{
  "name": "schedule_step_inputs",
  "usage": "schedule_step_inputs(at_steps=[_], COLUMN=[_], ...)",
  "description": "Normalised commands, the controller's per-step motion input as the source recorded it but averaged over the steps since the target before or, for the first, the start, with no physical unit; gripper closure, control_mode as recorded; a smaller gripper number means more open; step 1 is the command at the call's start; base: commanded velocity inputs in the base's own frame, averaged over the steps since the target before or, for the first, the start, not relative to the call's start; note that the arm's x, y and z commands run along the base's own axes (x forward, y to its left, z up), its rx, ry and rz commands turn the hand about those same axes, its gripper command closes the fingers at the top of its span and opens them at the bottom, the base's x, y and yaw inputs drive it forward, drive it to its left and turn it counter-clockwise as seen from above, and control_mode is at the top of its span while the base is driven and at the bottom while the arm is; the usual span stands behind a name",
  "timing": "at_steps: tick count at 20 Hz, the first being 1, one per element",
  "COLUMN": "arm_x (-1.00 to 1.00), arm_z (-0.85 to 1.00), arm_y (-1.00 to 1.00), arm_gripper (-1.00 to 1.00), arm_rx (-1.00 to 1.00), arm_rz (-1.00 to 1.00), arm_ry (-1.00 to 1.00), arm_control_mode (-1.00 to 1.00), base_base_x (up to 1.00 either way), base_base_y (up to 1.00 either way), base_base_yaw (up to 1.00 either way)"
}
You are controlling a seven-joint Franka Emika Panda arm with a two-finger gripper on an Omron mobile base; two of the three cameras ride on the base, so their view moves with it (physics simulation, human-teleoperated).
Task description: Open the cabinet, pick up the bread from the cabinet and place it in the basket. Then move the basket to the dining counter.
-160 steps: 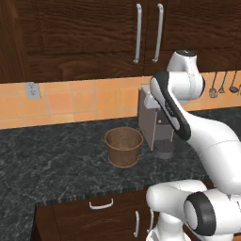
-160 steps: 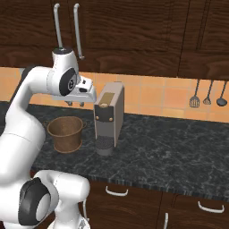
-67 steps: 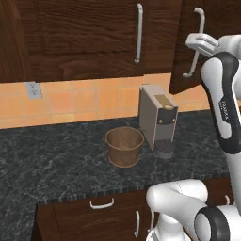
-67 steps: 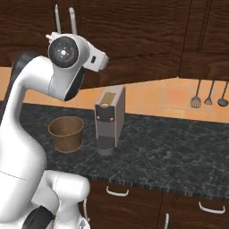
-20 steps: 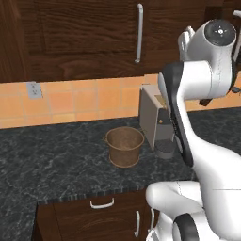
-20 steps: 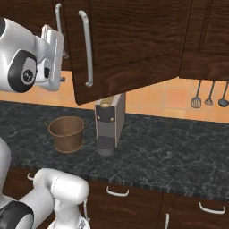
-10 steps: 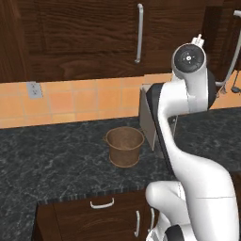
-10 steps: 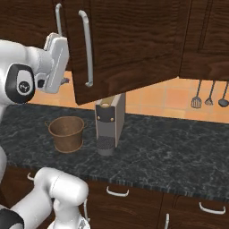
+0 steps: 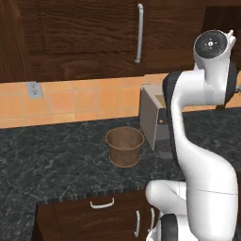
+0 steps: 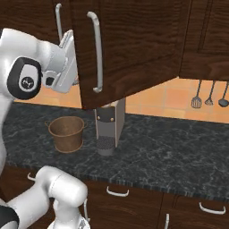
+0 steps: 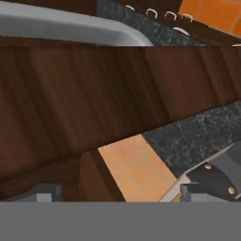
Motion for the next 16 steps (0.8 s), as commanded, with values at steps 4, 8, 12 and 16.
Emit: schedule_step_inputs(at_steps=[4, 8, 12, 16], arm_x=[-0.41, -0.1, -0.1, -0.02], arm_z=[0.0, 0.0, 0.0, 0.0], arm_y=[-1.0, -1.0, -1.0, -1.0], arm_gripper=[-1.0, -1.0, -1.0, -1.0], arm_rx=[0.18, 0.12, 0.11, 0.09], arm_rz=[-0.29, -0.23, -0.19, -0.2], arm_ry=[-0.11, -0.09, -0.03, 0.0], arm_control_mode=[-1.0, -1.0, -1.0, -1.0], base_base_x=[0.0, 0.0, 0.0, 0.0], base_base_y=[0.0, 0.0, 0.0, 0.0], base_base_yaw=[0.0, 0.0, 0.0, 0.0])
